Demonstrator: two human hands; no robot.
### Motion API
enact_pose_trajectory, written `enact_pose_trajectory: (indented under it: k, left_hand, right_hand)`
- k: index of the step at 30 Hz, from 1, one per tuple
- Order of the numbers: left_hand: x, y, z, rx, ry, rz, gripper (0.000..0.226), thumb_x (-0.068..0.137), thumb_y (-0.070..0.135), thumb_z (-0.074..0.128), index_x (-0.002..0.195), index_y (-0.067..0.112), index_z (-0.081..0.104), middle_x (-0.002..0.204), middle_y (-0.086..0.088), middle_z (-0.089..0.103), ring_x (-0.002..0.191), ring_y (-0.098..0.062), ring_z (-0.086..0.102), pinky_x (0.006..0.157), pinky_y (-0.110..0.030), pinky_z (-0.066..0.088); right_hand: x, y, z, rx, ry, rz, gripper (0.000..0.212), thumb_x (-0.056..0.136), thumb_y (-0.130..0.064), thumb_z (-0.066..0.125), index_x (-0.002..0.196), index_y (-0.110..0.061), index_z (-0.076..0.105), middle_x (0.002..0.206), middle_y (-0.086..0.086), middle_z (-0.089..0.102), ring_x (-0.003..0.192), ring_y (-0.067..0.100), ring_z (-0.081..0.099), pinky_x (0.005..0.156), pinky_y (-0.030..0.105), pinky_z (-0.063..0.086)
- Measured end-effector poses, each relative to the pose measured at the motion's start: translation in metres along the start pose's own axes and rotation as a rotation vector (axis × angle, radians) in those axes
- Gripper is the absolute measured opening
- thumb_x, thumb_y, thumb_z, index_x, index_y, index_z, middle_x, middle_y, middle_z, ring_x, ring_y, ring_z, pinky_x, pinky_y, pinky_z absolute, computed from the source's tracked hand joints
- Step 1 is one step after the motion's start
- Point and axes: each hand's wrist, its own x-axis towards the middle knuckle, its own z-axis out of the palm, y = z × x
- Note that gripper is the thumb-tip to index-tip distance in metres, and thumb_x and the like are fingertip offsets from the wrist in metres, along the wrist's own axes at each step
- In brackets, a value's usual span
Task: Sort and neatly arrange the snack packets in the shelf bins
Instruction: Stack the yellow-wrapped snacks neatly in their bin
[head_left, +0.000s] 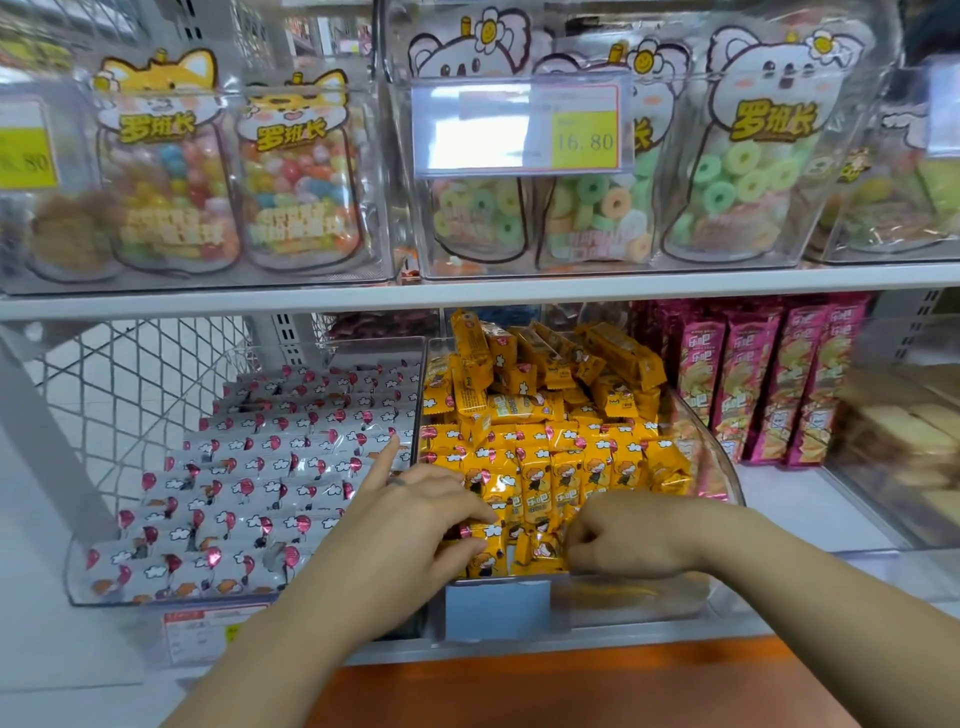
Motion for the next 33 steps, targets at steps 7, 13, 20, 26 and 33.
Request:
enact_pose_trajectory:
  k: [7,13,20,26,33]
  left_hand:
    - [0.0,0.001,0.0,0.018,-0.005,-0.017,0.02,0.085,0.042,0.063,0.105,0.039,0.066,0.106,0.019,0.064,0.122,-0.006,0.046,0.11,-0.038,-0.01]
    - [0.003,0.006,0.002,0.106,-0.066,0.004,0.018,0.079,0.04,0.071,0.097,0.038,0.07,0.097,0.02,0.061,0.121,-0.01,0.047,0.11,-0.051,-0.003]
    - [0.001,0.009,0.0,0.049,-0.026,-0.017,0.025,0.083,0.051,0.049,0.098,0.04,0.066,0.093,0.024,0.041,0.1,-0.001,0.048,0.113,-0.055,0.009]
    - [0.003,0.013,-0.001,-0.047,0.097,-0.015,0.034,0.086,0.053,0.038,0.1,0.039,0.065,0.095,0.025,0.054,0.099,0.003,0.05,0.111,-0.049,0.01]
    - [0.009,0.035,-0.007,-0.168,0.006,-0.105,0.059,0.075,0.081,0.031,0.129,0.056,0.03,0.114,0.043,0.027,0.112,0.034,0.005,0.108,-0.018,-0.022]
  right_hand:
    - [-0.021,0.018,-0.008,0.15,0.12,-0.198,0.038,0.082,-0.044,0.066,0.064,-0.015,0.05,0.064,0.001,0.04,0.057,0.01,0.037,0.057,0.033,0.029]
    - [-0.036,0.027,-0.003,0.48,0.331,-0.264,0.027,0.078,-0.031,0.075,0.063,-0.019,0.056,0.058,-0.008,0.051,0.055,0.003,0.047,0.057,0.019,0.037]
    - [-0.04,0.03,0.003,0.783,0.571,-0.203,0.038,0.066,-0.036,0.078,0.098,-0.027,0.06,0.083,0.031,0.056,0.066,0.031,0.054,0.067,0.048,0.049]
    - [-0.049,0.023,0.004,0.867,0.633,-0.244,0.038,0.062,-0.029,0.086,0.091,-0.027,0.061,0.086,0.012,0.062,0.075,0.018,0.059,0.069,0.026,0.051]
    - [-0.059,-0.001,0.002,1.048,0.656,-0.354,0.031,0.056,-0.012,0.077,0.081,-0.029,0.067,0.1,0.002,0.071,0.087,0.012,0.068,0.067,0.023,0.054]
